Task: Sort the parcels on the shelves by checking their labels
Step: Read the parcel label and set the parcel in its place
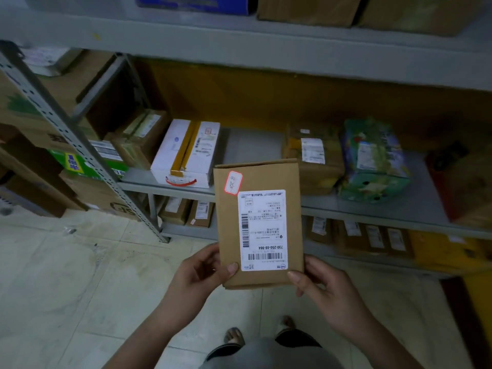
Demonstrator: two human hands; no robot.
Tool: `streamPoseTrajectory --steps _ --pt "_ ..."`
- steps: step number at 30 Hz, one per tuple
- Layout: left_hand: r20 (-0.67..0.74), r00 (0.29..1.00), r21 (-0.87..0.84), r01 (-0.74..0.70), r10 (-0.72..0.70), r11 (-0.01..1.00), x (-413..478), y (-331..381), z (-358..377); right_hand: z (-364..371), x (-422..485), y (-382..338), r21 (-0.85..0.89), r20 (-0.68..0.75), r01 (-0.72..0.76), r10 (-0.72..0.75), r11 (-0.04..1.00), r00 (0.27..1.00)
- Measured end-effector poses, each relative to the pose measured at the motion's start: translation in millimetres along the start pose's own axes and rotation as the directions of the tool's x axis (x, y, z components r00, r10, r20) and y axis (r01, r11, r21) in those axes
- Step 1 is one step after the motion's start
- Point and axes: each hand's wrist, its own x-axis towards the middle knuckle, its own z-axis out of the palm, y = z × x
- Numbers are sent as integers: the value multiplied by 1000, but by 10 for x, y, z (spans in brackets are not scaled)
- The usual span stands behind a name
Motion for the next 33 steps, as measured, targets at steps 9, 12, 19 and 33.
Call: streamPoseTrajectory --steps 9,12,19,33 --pt "-106 936 -109 324 -335 940 -34 -516 496 -136 39 539 -365 231 -97 192 926 954" --pt "-167 910 -105 366 -379 925 11 -622 754 -309 102 733 -399 288 -56 183 915 940" --pt "-232 832 -160 478 -504 864 277 -1052 1785 -942 117 1611 -478 353 -74 269 875 896" --pt "-237 605 -241 722 -760 649 1452 -3178 3000 -782 685 4113 -718 502 239 249 654 828"
